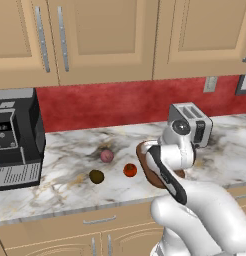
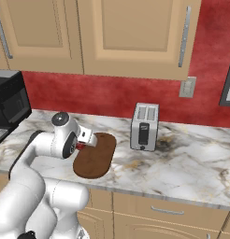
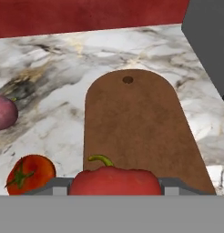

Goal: Place the avocado, onion, tomato, and bell pepper on the cutting board.

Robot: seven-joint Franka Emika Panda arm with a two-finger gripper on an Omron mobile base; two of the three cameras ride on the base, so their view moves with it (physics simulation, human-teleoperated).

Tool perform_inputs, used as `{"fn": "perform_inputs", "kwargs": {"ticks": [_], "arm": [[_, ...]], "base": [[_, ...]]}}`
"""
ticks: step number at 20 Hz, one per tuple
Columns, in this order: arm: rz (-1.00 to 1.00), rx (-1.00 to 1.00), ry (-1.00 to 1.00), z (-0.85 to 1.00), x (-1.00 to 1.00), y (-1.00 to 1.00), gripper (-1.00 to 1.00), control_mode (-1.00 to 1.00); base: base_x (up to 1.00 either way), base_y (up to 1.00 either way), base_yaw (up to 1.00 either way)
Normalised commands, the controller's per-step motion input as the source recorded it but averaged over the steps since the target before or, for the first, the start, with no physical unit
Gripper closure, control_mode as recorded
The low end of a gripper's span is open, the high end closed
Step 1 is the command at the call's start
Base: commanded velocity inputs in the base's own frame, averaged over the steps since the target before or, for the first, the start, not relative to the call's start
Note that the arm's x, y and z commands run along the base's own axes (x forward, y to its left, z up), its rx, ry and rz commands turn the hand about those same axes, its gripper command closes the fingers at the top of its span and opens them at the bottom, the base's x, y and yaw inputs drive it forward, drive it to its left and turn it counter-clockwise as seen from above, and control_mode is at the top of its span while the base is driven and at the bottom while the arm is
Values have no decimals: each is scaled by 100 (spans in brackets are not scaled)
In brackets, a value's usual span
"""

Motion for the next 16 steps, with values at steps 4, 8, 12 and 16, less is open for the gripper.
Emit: {"fn": "perform_inputs", "kwargs": {"ticks": [4, 8, 12, 16], "arm": [[0, 0, 5, -21, 27, -2, 100, -100], [0, 0, 4, -18, 19, -1, 100, -100], [0, 0, 4, -18, 7, 0, 100, -100], [0, 0, 2, -22, 8, 0, 100, -100]], "base": [[0, 0, 0], [0, 0, 0], [0, 0, 0], [0, 0, 0]]}}
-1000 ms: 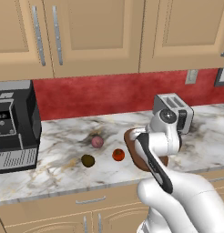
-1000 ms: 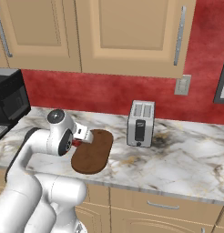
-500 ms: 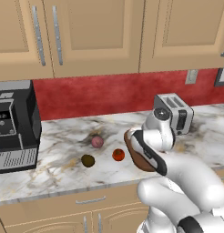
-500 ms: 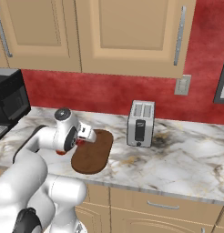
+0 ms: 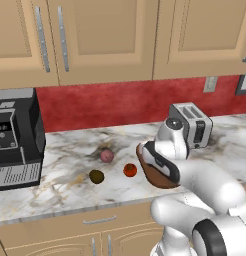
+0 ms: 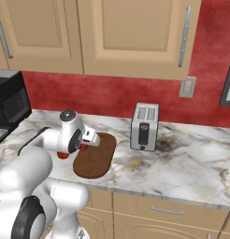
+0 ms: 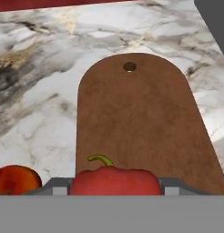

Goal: Place the avocado, onion, tomato, and bell pepper on the cutting board.

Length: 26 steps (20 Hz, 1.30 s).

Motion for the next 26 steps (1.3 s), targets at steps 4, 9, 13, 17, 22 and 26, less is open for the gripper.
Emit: {"fn": "perform_inputs", "kwargs": {"ticks": [4, 9, 13, 17, 22, 26], "arm": [[0, 0, 0, -25, 7, -1, 100, -100], [0, 0, 0, -21, 13, 0, 100, -100], [0, 0, 2, -18, 10, -3, 100, -100], [0, 0, 1, -16, 8, -7, 100, -100], [0, 0, 1, -21, 4, -2, -100, -100], [0, 0, 0, -18, 0, -1, -100, -100]], "base": [[0, 0, 0], [0, 0, 0], [0, 0, 0], [0, 0, 0], [0, 0, 0], [0, 0, 0]]}}
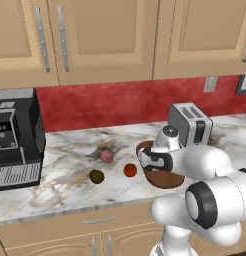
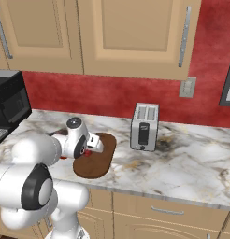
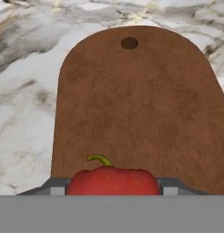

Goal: Place the avocado, onion, tomato, and bell pepper on the cutting board.

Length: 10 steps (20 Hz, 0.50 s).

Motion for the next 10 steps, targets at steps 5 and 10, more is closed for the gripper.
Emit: {"fn": "perform_inputs", "kwargs": {"ticks": [5, 10], "arm": [[0, 0, 0, -1, 0, -6, -100, -100], [0, 0, 0, 0, 0, -6, -100, -100]], "base": [[0, 0, 0], [0, 0, 0]]}}
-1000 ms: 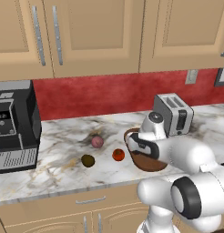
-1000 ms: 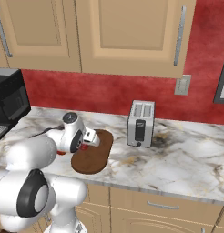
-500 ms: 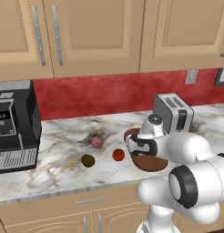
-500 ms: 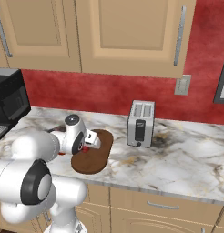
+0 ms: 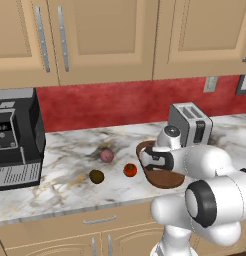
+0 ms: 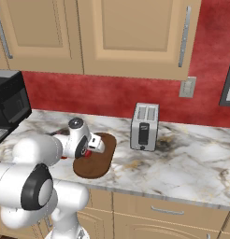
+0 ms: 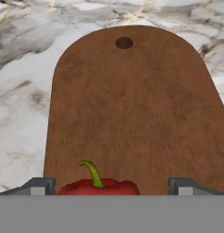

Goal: Place the avocado, onion, tomato, and bell pepper on the cutting board.

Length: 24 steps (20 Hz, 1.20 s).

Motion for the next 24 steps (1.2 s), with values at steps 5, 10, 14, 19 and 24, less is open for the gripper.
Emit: {"fn": "perform_inputs", "kwargs": {"ticks": [5, 10, 14, 19, 24], "arm": [[0, 0, 0, 5, 0, 0, -100, -100], [0, 0, -1, 25, -3, 0, -100, -100], [0, 0, -6, 37, -19, 0, -100, -100], [1, 0, -4, 33, -22, 0, -100, -100], [1, 0, -1, 27, -25, 0, -100, -100]], "base": [[0, 0, 0], [0, 0, 0], [0, 0, 0], [0, 0, 0], [0, 0, 0]]}}
